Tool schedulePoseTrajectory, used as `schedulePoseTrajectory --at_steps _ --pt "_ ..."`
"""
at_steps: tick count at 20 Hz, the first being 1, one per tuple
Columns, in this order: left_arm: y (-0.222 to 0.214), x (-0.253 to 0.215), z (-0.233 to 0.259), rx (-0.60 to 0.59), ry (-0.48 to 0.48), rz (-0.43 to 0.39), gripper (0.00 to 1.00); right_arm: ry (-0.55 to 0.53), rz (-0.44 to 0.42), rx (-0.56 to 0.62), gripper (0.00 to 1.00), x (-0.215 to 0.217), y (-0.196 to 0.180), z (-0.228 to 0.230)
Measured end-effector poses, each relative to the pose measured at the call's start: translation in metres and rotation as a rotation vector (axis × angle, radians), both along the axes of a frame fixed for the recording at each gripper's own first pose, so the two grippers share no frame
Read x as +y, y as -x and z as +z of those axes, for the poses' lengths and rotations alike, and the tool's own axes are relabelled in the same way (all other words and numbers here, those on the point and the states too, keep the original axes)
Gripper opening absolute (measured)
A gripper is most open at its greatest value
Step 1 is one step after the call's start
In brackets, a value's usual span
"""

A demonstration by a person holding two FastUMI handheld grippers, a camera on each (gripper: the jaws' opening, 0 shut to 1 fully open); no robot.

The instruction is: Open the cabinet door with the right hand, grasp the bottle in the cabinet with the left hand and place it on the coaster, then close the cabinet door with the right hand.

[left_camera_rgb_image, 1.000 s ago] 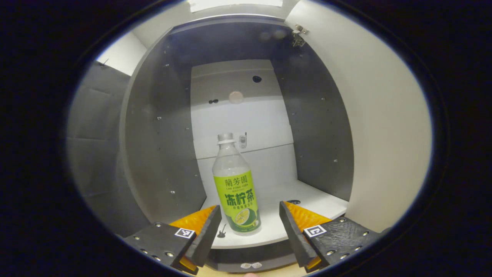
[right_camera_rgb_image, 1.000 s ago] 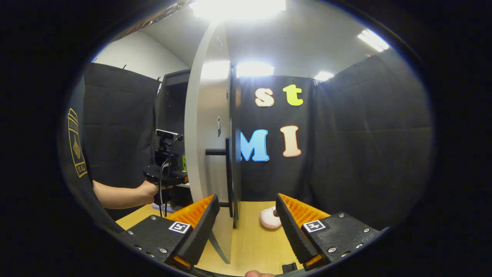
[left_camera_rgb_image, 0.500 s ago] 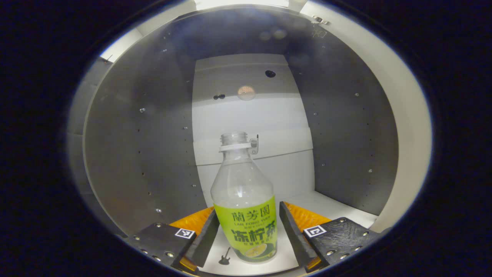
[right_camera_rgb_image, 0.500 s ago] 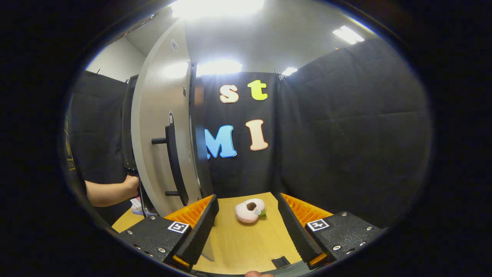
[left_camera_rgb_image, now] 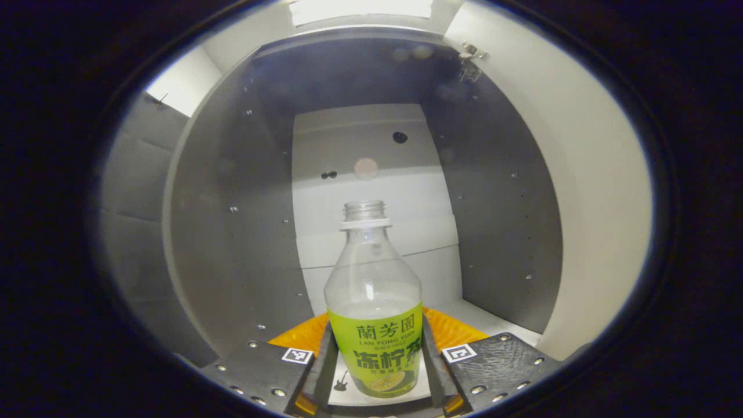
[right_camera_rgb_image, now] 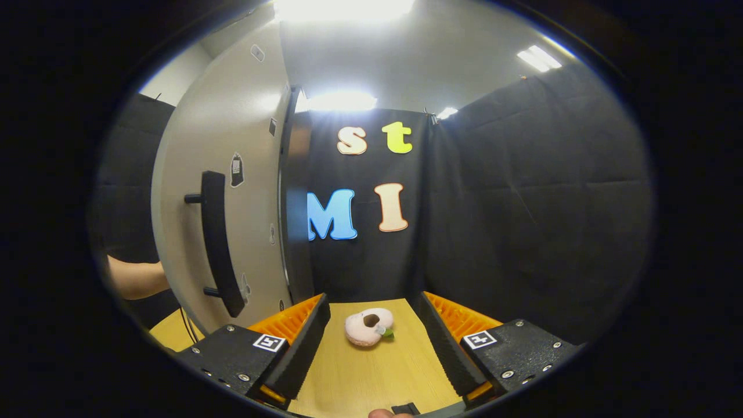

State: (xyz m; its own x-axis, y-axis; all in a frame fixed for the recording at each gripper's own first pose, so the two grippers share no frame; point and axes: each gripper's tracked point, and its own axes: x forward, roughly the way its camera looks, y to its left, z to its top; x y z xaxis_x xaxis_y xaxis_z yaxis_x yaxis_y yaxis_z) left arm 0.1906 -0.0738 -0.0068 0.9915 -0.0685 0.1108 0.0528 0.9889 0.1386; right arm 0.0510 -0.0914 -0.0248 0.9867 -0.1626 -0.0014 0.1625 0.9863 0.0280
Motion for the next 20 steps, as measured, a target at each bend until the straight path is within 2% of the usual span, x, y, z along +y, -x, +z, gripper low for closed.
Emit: schedulePoseTrajectory --at_steps 3,4,5,8,10,12,13,16,19,20 --pt "0.039 0.005 0.013 -0.008 0.028 0.013 0.65 -0.039 0.022 -0.004 0.95 -0.017 -0.031 -0.007" --pt "0.053 0.011 0.016 -0.013 0.024 0.036 0.73 -0.046 0.026 -0.002 0.95 -0.022 -0.044 -0.011" --pt "0.069 0.019 0.019 -0.02 0.016 0.067 0.72 -0.052 0.025 -0.005 0.95 -0.029 -0.056 -0.013" --pt "0.119 0.046 0.025 -0.052 0.013 0.16 0.72 -0.054 -0.033 0.007 0.95 -0.055 -0.098 -0.027" --pt "0.153 0.058 0.023 -0.07 -0.005 0.214 0.73 -0.088 -0.032 0.016 0.96 -0.053 -0.125 -0.029" --pt "0.182 0.071 0.014 -0.072 -0.038 0.255 0.72 -0.074 -0.072 0.044 0.96 -0.054 -0.144 -0.029" --pt "0.188 0.074 0.009 -0.07 -0.051 0.268 0.72 -0.058 -0.076 0.036 0.96 -0.051 -0.149 -0.025" --pt "0.245 0.086 -0.028 -0.058 -0.055 0.272 0.73 -0.034 -0.083 -0.034 0.95 -0.032 -0.15 -0.008" --pt "0.276 0.097 -0.077 -0.01 -0.019 0.261 0.73 0.006 -0.13 -0.039 0.95 -0.026 -0.134 -0.021" --pt "0.287 0.101 -0.089 0.0 -0.011 0.268 0.73 0.007 -0.132 -0.037 0.92 -0.018 -0.126 -0.025"
